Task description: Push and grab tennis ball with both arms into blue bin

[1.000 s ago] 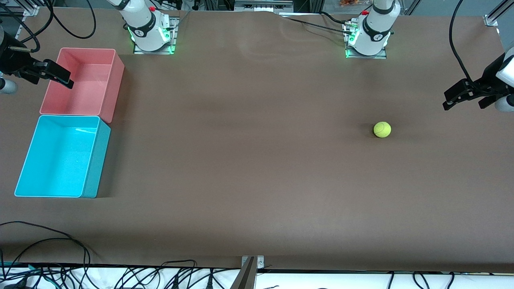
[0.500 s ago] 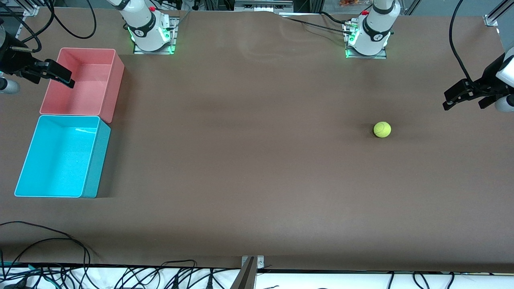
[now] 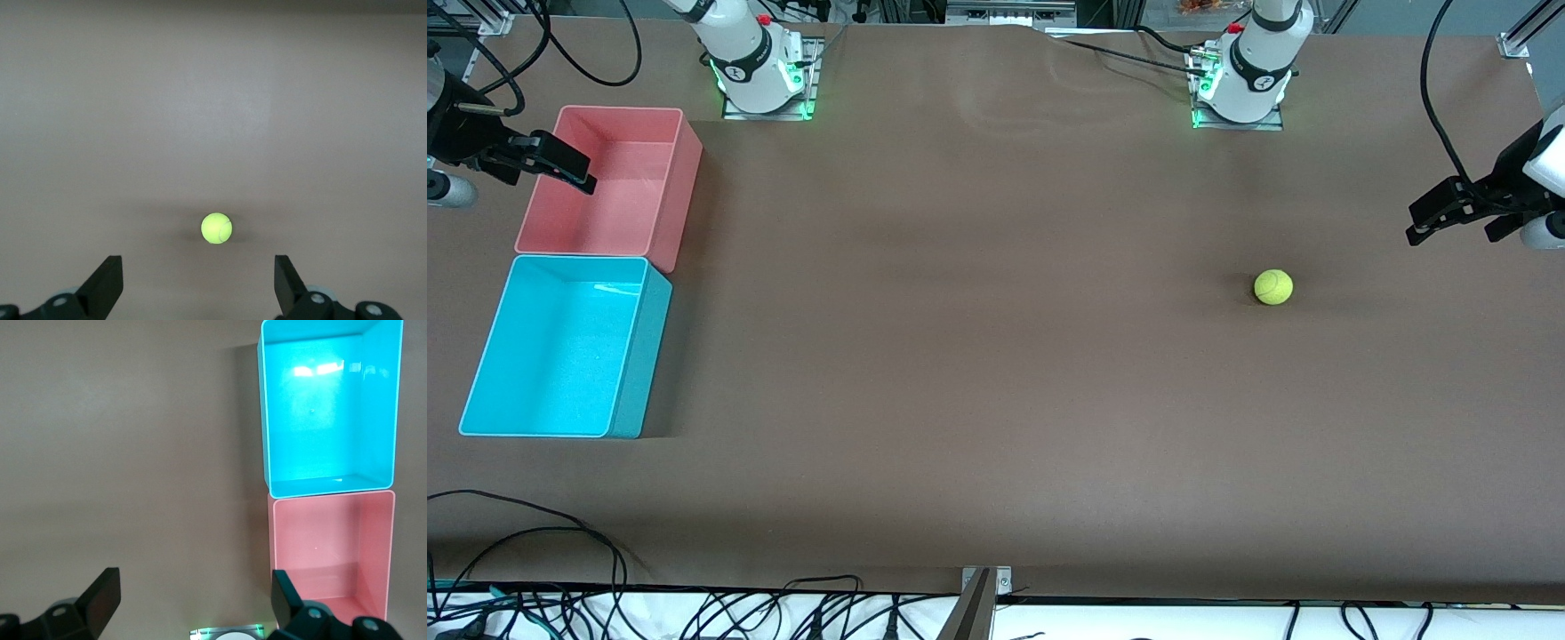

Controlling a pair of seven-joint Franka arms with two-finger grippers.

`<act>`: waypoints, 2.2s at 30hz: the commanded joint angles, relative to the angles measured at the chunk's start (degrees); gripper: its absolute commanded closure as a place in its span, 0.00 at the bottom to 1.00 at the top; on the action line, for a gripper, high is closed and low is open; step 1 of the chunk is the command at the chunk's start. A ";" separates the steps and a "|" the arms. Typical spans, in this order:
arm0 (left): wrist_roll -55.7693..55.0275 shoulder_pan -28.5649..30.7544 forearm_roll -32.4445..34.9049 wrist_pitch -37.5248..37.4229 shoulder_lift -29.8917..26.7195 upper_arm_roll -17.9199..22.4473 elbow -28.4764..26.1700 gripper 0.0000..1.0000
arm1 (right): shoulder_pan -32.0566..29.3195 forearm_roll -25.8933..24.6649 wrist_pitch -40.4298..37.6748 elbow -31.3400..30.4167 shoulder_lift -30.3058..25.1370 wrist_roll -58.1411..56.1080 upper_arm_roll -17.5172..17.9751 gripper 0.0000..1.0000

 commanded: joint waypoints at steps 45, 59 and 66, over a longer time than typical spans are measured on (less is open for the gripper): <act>-3.29 0.51 0.89 -0.23 1.15 -0.27 0.88 0.50 | 0.18 -0.23 -1.11 0.45 -0.04 -0.60 -0.05 0.00; -22.89 0.68 0.98 -6.11 2.99 -0.10 -0.08 1.00 | 0.18 -0.23 -1.28 0.36 -0.04 -0.52 -0.05 0.00; -34.93 1.74 0.98 -5.85 3.96 -0.10 -2.19 1.00 | 0.18 -0.23 -1.37 0.36 -0.04 -0.43 0.04 0.00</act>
